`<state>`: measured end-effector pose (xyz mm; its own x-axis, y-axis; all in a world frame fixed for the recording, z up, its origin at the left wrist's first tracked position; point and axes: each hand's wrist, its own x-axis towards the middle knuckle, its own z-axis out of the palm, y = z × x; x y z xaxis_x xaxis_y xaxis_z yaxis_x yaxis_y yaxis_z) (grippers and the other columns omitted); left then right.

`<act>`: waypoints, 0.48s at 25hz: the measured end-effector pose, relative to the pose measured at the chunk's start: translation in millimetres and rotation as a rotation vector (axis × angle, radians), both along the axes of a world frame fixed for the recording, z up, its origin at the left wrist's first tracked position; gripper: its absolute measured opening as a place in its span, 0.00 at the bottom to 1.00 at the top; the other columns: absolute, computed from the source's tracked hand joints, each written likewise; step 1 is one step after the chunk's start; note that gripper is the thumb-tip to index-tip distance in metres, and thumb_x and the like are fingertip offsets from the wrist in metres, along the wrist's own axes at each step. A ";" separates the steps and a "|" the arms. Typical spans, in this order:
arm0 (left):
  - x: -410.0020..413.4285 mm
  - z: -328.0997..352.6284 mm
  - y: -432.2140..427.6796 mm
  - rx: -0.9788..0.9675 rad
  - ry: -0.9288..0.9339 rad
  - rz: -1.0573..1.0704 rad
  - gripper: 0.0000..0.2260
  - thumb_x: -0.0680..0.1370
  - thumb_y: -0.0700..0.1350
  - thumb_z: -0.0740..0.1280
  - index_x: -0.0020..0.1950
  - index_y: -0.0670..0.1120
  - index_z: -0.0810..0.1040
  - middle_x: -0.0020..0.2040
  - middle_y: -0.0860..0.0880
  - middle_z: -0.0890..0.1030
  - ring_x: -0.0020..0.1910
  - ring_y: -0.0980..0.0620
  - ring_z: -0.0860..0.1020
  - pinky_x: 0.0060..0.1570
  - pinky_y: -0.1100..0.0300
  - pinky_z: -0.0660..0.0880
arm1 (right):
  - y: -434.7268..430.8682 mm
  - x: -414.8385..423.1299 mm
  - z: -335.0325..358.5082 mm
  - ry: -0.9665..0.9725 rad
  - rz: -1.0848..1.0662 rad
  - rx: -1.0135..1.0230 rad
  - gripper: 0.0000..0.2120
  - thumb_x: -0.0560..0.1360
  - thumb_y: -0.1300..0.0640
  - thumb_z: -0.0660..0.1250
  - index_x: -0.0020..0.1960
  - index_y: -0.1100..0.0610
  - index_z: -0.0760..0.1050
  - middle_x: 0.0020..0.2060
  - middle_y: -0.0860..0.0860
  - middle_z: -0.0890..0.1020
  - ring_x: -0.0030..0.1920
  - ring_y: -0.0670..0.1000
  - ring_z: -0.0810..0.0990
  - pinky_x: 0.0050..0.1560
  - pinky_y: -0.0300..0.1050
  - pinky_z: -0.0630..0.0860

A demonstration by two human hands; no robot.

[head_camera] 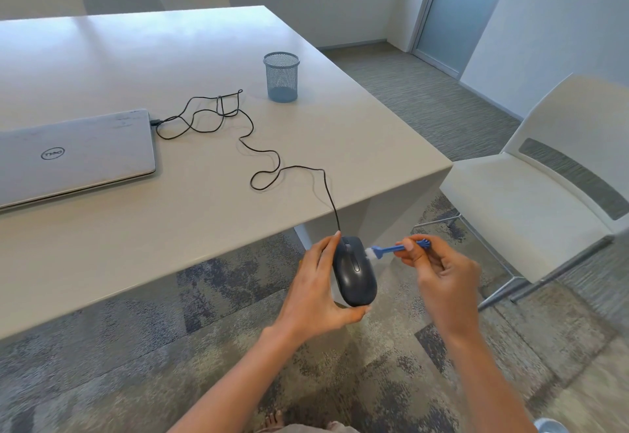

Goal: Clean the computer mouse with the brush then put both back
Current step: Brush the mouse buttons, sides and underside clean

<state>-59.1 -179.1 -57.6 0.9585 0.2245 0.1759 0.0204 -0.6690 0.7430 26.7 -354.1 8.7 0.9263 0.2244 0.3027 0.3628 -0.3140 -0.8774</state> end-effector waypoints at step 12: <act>0.3 0.0 3.5 -0.019 -0.008 0.036 0.54 0.63 0.59 0.79 0.80 0.54 0.50 0.73 0.56 0.59 0.69 0.65 0.57 0.61 0.79 0.53 | 9.9 15.4 6.4 -0.220 0.288 -0.174 0.05 0.74 0.61 0.72 0.49 0.58 0.84 0.36 0.46 0.85 0.34 0.42 0.81 0.31 0.36 0.76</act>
